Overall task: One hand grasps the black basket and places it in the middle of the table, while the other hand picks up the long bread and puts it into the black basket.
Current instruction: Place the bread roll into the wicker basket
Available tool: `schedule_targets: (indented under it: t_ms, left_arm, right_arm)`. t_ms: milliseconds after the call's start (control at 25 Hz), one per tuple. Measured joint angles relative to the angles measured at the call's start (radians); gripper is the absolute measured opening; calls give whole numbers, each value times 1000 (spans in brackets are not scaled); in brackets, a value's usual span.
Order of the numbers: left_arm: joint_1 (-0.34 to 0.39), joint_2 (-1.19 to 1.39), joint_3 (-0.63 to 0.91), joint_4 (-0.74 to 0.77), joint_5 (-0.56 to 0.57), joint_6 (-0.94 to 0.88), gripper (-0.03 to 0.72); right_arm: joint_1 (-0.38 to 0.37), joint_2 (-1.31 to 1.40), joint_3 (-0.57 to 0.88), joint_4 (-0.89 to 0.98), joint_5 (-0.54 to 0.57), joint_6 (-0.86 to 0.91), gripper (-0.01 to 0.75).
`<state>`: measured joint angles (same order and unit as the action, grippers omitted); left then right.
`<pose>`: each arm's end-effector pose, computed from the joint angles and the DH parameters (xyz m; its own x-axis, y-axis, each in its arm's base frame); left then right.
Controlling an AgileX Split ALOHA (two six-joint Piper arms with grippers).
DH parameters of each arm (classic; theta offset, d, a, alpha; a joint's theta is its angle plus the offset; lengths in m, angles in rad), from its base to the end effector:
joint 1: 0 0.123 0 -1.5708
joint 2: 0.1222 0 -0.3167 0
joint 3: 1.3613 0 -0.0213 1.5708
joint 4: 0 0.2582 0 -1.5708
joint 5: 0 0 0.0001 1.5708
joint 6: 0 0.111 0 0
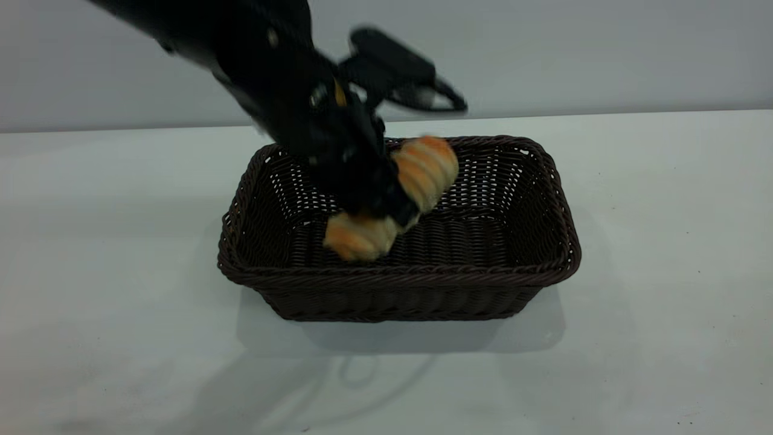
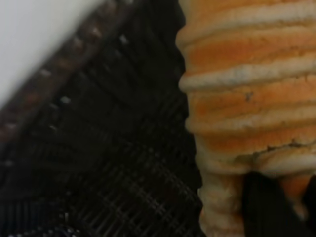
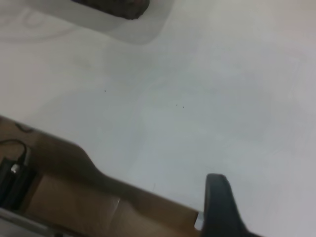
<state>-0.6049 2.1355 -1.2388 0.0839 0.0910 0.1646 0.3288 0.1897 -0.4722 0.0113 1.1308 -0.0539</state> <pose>0.3816 -0.2628 0.1087 -0.4859 0.6345 -0.6010 0.7057 0.6905 0.1584 0.0109 0.0049 0.2567 -0.6357 -0.2687 -0.7236 -0.3615 0.9319 -0.0285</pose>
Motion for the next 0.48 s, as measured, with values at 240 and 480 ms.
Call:
schedule_targets:
  t_ms: [240, 480]
  left_arm:
    - [1, -7, 0, 0, 4, -5, 463]
    - [1, -142, 0, 0, 106, -5, 627]
  right_arm:
    - [0, -142, 0, -3, 1, 1, 483]
    - [0, -206, 0, -11, 3, 11, 477]
